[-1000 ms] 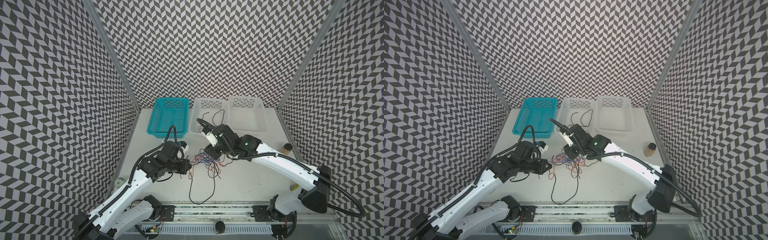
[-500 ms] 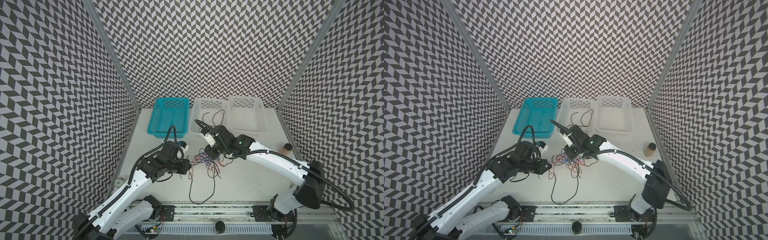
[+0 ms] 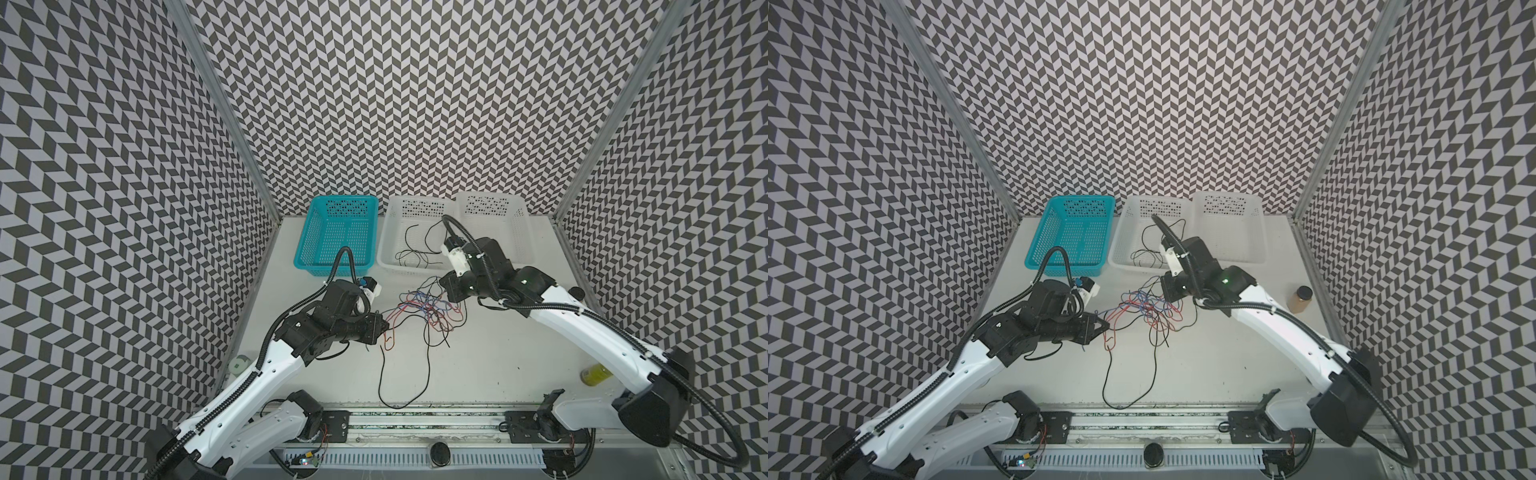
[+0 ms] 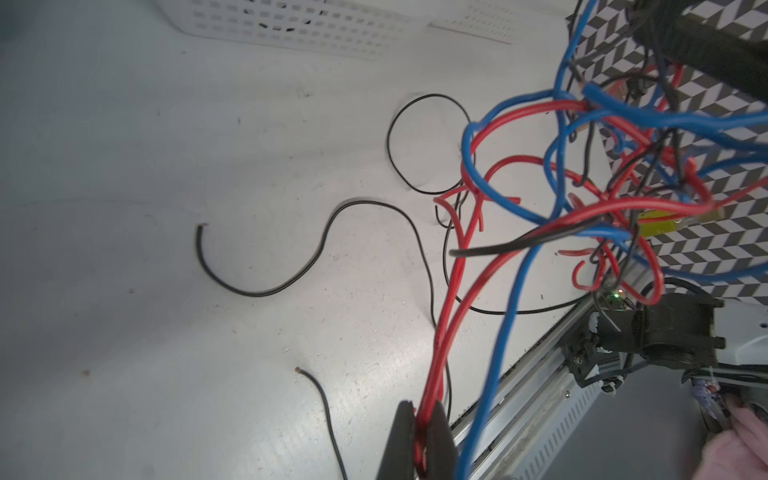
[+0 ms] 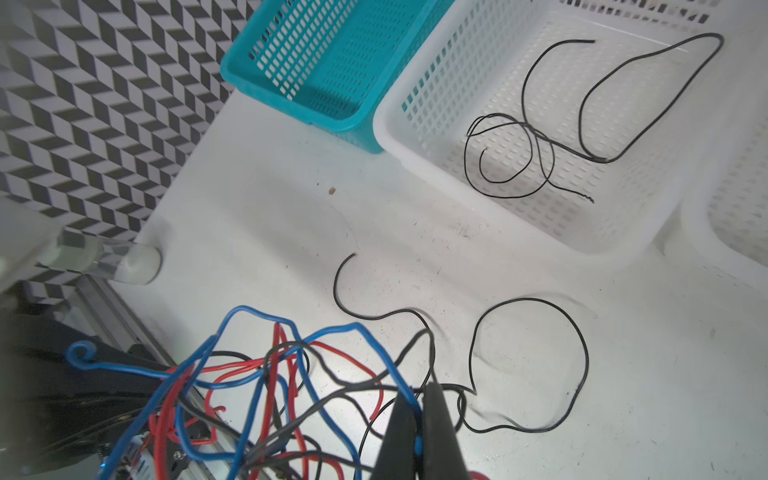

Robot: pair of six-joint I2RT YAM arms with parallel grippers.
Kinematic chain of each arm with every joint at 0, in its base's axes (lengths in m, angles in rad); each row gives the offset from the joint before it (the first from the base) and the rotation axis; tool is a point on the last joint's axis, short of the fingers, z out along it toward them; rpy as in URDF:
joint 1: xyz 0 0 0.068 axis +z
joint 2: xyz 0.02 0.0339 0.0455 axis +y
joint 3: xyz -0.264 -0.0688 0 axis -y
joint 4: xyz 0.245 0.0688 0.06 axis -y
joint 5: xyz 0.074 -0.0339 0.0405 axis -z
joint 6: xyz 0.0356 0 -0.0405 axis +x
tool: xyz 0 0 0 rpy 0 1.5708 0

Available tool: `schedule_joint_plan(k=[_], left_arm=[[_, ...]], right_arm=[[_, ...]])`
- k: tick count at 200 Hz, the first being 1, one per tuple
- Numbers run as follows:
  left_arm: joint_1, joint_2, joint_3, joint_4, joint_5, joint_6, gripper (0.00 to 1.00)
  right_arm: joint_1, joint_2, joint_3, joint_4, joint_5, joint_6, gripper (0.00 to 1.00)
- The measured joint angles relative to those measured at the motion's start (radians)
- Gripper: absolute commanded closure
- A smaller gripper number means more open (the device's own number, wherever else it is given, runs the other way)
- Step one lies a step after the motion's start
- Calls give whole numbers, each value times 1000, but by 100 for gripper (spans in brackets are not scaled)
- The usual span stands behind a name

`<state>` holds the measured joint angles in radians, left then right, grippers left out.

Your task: Untangle the cables

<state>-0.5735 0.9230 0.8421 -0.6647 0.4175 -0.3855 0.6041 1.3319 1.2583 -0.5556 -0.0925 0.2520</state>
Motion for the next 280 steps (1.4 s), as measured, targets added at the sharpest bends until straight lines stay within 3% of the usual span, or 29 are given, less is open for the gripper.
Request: schedule_joint_plan(k=[77, 134, 198, 241, 280], left_arm=[[-22, 5, 5, 106, 32, 14, 100], [-18, -4, 6, 44, 21, 13, 100], [-19, -5, 7, 23, -10, 11, 100], [-19, -3, 8, 12, -30, 10, 100], [-14, 0, 8, -19, -33, 10, 97]], right_arm=[[-233, -111, 6, -89, -126, 54, 100], [-340, -157, 2, -162, 26, 80, 100], [-551, -336, -99, -195, 53, 171, 100], [-571, -371, -103, -200, -18, 217, 100], [-610, -403, -127, -148, -237, 262, 100]])
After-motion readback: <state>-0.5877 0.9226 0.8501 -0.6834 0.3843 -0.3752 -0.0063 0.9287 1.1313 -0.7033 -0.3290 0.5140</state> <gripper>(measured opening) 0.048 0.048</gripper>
